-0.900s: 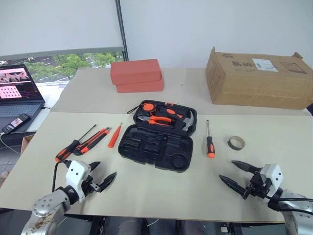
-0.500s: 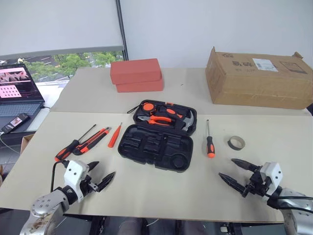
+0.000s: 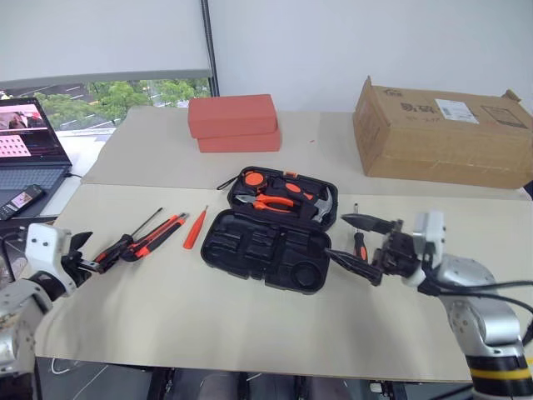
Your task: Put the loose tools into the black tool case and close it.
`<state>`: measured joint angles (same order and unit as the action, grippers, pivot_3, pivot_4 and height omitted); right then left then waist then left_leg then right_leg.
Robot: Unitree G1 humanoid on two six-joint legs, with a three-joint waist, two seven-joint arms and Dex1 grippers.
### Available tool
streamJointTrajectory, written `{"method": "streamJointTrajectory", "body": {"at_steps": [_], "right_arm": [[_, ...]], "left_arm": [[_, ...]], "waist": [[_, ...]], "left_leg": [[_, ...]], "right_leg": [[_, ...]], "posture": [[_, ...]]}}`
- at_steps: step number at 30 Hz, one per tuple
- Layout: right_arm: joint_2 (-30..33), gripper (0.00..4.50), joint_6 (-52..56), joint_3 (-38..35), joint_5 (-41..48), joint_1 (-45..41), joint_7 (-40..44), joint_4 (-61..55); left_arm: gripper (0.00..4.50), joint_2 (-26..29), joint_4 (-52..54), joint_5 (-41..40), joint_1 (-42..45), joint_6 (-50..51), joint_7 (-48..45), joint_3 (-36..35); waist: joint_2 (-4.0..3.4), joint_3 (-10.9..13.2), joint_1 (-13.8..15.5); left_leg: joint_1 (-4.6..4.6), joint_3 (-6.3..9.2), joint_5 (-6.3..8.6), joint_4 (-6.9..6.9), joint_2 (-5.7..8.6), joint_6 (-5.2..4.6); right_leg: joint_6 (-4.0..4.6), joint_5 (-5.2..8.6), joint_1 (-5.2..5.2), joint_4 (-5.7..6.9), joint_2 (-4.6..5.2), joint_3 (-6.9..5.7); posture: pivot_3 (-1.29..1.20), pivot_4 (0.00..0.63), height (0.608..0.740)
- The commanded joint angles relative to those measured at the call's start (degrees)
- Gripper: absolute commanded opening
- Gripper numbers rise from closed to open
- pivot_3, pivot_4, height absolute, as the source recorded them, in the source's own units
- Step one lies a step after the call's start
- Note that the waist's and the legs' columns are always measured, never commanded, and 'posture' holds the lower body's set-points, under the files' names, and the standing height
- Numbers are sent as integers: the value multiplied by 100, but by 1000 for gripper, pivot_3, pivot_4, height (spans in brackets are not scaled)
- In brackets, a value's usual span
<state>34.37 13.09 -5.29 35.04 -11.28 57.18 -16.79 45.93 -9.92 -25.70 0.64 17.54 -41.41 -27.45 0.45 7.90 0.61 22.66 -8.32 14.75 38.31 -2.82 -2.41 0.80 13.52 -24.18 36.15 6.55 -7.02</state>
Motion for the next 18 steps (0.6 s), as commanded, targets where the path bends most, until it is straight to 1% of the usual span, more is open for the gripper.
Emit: {"method": "streamJointTrajectory", "body": {"at_steps": [1,4,8,14,18], "right_arm": [[8,4476,172,131,70,-234,-17,-299],[-63,4476,233,210,73,-316,-67,-361],[-66,4476,205,213,30,-285,-56,-357],[-8,4476,245,180,81,-202,1,-433],[33,4476,275,166,68,-208,4,-459]], "left_arm": [[4500,281,-542,130,264,-161,-270,-48],[4500,498,-1144,203,460,-272,-646,-14],[4500,692,-1925,422,682,-578,-1154,259],[4500,786,-2782,827,1139,-1159,-1698,736],[4500,785,-3198,1045,1407,-1481,-1800,922]], "waist": [[2,1,6],[8,3,4],[12,4,-5],[12,4,8],[12,4,8]], "left_leg": [[0,0,-1,0,0,5],[2,0,-1,0,0,6],[2,0,1,0,0,2],[-7,1,3,1,-1,-2],[-10,-1,2,1,0,-2]], "right_leg": [[0,1,1,0,-1,-2],[-1,1,1,2,-1,-2],[0,0,-3,6,-3,-3],[1,0,0,18,-5,-3],[2,0,1,26,-4,-1]], "posture": [[0,150,711],[0,150,711],[0,150,711],[0,150,711],[0,150,711]]}}
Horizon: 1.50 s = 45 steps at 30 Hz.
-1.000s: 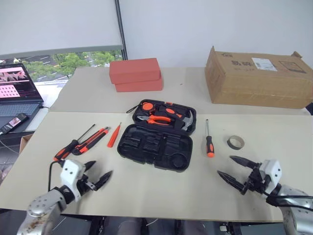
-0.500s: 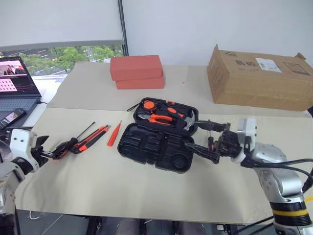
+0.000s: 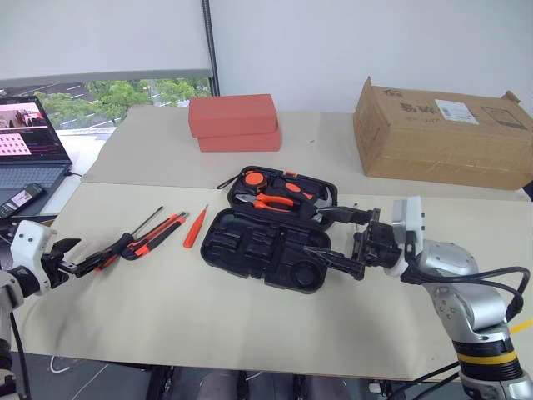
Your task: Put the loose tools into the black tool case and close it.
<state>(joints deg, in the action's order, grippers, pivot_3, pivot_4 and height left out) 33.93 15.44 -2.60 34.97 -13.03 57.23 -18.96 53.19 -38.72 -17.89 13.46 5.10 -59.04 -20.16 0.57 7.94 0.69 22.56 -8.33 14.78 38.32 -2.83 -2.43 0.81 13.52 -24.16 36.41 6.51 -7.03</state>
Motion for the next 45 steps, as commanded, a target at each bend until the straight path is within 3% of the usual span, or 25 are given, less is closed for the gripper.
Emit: {"method": "streamJointTrajectory", "body": {"at_steps": [1,10,13,19,20,21,30,35,39,45], "right_arm": [[80,4476,50,-104,79,-42,-9,-249],[55,4476,94,-78,66,-135,-45,-254],[51,4500,103,-67,66,-174,-36,-246],[35,4500,110,-46,82,-243,6,-222],[26,4500,103,-44,92,-254,20,-218],[17,4500,106,-46,116,-265,40,-214],[39,4500,101,-106,212,-260,308,-130],[149,4500,1,-272,100,-225,430,103],[320,4500,-92,-431,3,-153,556,366],[422,4500,-322,-595,-97,30,620,583]], "left_arm": [[4500,61,-395,309,179,-311,-69,246],[4500,127,-881,488,528,-702,-400,478],[3811,130,-1000,513,603,-749,-427,482],[1686,124,-1062,419,611,-770,-466,388],[1125,128,-1060,388,600,-755,-449,347],[960,144,-1064,361,582,-751,-433,309],[964,323,-1183,144,683,-722,-176,-162],[964,259,-569,-269,1131,-525,-625,-268],[964,88,-11,-159,1710,-523,-900,187],[964,-695,-431,913,3345,-2010,-1808,1763]], "waist": [[0,0,-1],[12,-2,-37],[12,-2,-38],[13,-2,-64],[13,-2,-68],[13,-2,-72],[24,-2,-105],[30,-2,-79],[34,-3,-10],[37,-5,13]], "left_leg": [[0,0,0,3,0,0],[-5,-6,1,12,0,-2],[-4,-7,2,16,0,-4],[-5,-6,2,20,-1,-4],[-4,-6,2,21,-2,-4],[-4,-6,2,21,-2,-4],[1,-6,3,34,-2,-5],[2,-4,2,39,-2,-4],[8,-2,0,51,-1,0],[10,-8,-15,57,10,24]], "right_leg": [[1,1,-1,7,0,0],[4,4,-7,31,-2,5],[4,4,-6,32,-1,5],[4,5,-7,37,-2,5],[4,5,-7,37,-2,5],[4,5,-7,38,-2,5],[4,5,-6,38,-1,4],[4,5,-3,40,-1,0],[4,5,-1,41,-1,-4],[1,6,3,48,-9,-3]], "posture": [[0,150,711],[0,150,711],[0,150,711],[0,150,711],[0,150,711],[0,150,711],[0,150,711],[0,150,711],[0,150,711],[0,150,711]]}}
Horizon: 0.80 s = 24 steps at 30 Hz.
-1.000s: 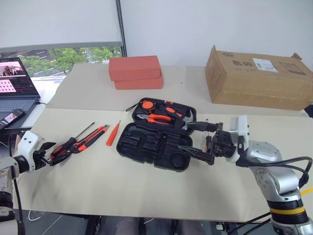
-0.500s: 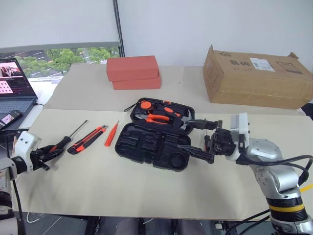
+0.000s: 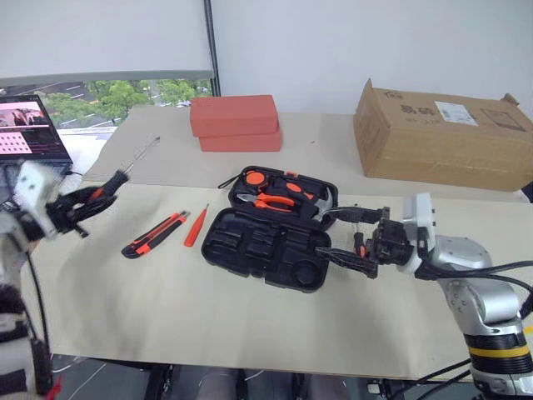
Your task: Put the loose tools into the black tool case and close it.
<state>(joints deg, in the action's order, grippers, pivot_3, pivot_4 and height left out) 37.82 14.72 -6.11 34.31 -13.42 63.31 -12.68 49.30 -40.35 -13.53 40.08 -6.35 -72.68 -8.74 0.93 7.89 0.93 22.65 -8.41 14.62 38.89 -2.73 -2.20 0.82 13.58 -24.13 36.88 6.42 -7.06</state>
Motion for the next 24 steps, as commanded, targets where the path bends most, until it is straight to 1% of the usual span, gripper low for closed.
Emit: {"method": "streamJointTrajectory", "body": {"at_steps": [1,4,8,10,13,17,24], "right_arm": [[24,4500,-283,-261,-38,105,-2,-44],[-2,4500,-340,-385,-33,360,-102,-172],[20,4500,-390,-593,-28,806,-289,-408],[37,4500,-408,-739,-39,1070,-400,-556],[27,4500,-358,-1026,44,1504,-590,-861],[22,4500,-271,-1229,119,1884,-795,-1231],[186,4500,32,-1329,88,2157,-1161,-1645]], "left_arm": [[964,-449,-463,616,921,-1156,-567,803],[964,-965,-1223,1054,1629,-2102,-869,1327],[964,-1319,-2194,1642,2225,-3048,-860,1801],[964,-1497,-2559,1842,2470,-3300,-741,1924],[964,-1798,-2934,1952,2726,-3505,-831,1980],[964,-2002,-3172,2208,2851,-3764,-864,2112],[964,-2095,-3445,2813,2974,-3729,-214,2347]], "waist": [[3,-2,-15],[6,-2,-47],[7,-1,-132],[8,0,-164],[10,1,-139],[10,1,-125],[11,1,-143]], "left_leg": [[1,-2,-1,0,0,1],[11,-4,-3,4,2,3],[10,-8,-6,2,0,8],[10,-6,-7,0,-1,9],[11,0,-2,1,-1,0],[10,3,24,5,-1,-45],[9,7,25,5,-1,-46]], "right_leg": [[0,0,-1,1,-1,1],[0,0,-8,-1,-8,1],[0,0,-12,-11,-18,9],[0,0,-13,-12,-20,9],[-3,1,-9,-10,-13,4],[-9,4,-7,-6,-7,5],[-8,4,-9,-2,-10,7]], "posture": [[0,150,711],[0,150,711],[0,150,711],[0,150,711],[0,150,711],[0,150,711],[0,150,711]]}}
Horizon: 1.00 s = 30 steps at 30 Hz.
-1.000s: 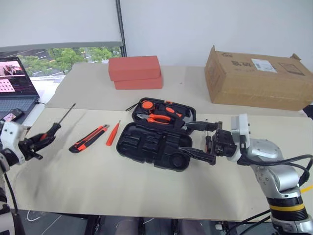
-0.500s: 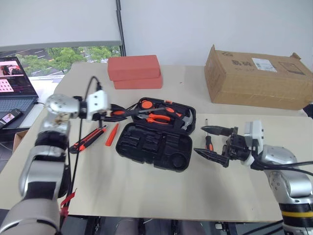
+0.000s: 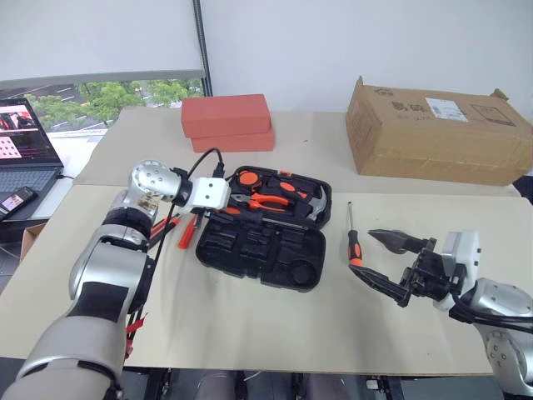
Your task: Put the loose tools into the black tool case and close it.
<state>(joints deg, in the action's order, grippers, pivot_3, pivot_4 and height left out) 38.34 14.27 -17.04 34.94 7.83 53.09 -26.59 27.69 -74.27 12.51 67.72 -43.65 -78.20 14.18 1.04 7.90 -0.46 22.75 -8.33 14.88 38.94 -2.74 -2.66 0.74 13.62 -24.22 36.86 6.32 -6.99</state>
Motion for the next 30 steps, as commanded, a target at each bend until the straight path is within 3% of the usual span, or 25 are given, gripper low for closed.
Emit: {"method": "streamJointTrajectory", "body": {"at_steps": [1,10,12,15,18,24,28,30], "right_arm": [[153,4500,102,-267,49,45,-176,-276],[200,4500,181,-309,113,49,-277,-371],[191,4500,167,-306,103,43,-258,-347],[172,4500,118,-291,80,39,-219,-289],[151,4500,78,-259,49,36,-184,-243],[115,4500,25,-194,13,-15,-123,-161],[104,4500,-21,-127,-16,-86,-64,-58],[105,4500,-35,-82,-23,-148,-37,-8]], "left_arm": [[964,69,-76,311,220,1,437,103],[964,3,-206,713,275,258,775,260],[1973,-1,-204,760,304,262,911,277],[2822,20,-175,903,343,152,1468,297],[4007,31,-191,837,368,173,1456,195],[4007,13,-155,263,402,275,1111,-355],[3012,-206,-65,-587,439,827,268,-1063],[2185,-230,-9,-661,365,834,11,-1116]], "waist": [[1,0,-3],[2,0,38],[2,0,37],[2,1,39],[2,1,50],[2,1,56],[2,0,62],[2,0,58]], "left_leg": [[0,1,0,0,1,-1],[-2,4,3,4,0,-5],[-2,5,2,5,0,-4],[-2,6,2,5,0,-4],[-1,7,2,5,2,-5],[-1,5,2,6,2,-4],[0,5,1,7,1,-2],[-1,4,-1,11,2,1]], "right_leg": [[0,0,0,0,1,0],[-4,2,4,1,1,-1],[-8,4,5,4,1,-1],[-8,5,2,7,0,0],[0,0,2,6,1,-1],[0,0,2,6,2,-2],[-1,0,3,8,2,-3],[-2,1,6,7,2,-3]], "posture": [[0,150,711],[0,150,711],[0,150,711],[0,150,711],[0,150,711],[0,150,711],[0,150,711],[0,150,711]]}}
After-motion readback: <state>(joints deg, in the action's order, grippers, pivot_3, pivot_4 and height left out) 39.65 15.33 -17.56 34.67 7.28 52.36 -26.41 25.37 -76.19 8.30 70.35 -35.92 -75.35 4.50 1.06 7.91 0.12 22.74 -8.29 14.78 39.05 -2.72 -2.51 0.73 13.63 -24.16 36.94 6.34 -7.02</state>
